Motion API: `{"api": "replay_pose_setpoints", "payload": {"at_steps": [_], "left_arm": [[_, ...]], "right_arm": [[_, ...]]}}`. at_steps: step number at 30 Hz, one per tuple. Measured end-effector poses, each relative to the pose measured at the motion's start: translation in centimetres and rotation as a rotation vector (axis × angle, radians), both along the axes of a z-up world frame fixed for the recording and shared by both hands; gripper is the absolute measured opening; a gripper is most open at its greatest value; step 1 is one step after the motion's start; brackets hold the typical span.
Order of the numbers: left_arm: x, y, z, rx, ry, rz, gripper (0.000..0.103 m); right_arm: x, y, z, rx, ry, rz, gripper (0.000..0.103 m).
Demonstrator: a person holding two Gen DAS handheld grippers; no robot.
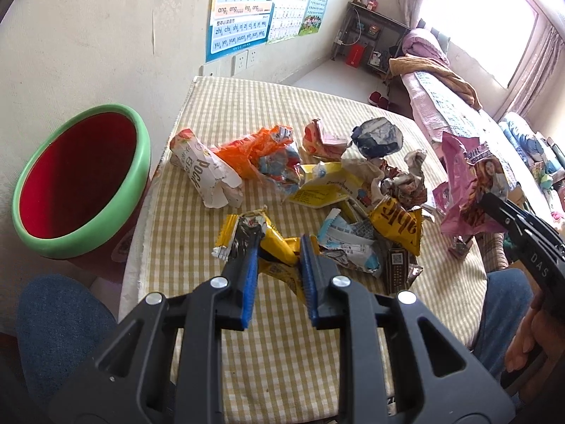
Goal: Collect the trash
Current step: 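Carry the yellow wrapper to the red bin and open the left tool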
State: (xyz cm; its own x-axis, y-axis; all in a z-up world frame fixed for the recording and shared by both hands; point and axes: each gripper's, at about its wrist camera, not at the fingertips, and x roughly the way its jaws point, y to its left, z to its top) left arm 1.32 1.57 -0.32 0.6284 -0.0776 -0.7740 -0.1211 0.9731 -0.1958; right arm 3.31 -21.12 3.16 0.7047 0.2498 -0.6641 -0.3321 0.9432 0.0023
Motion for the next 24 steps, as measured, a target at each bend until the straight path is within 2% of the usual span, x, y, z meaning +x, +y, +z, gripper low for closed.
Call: {"api": "replay_pose_setpoints", "payload": {"at_steps": [9,17,24], "left_arm": [[-0.4,4.7,2.0,0.037,-0.053,0.094,0.022],[-0.9,12.0,2.7,0.053,-0.076,0.239,0.022],[-1.6,18.2,2.7,0.072,-0.092,0.333,0.022]], "right_arm": [[-0.2,6.4,1.4,0.013,-0.037,0.17,0.017],[-0.2,13.2,2.1,0.035,-0.05,0.321,0.017],[-0.1,21.0,2.2,0.06,-0.042,0.487,0.017]]}}
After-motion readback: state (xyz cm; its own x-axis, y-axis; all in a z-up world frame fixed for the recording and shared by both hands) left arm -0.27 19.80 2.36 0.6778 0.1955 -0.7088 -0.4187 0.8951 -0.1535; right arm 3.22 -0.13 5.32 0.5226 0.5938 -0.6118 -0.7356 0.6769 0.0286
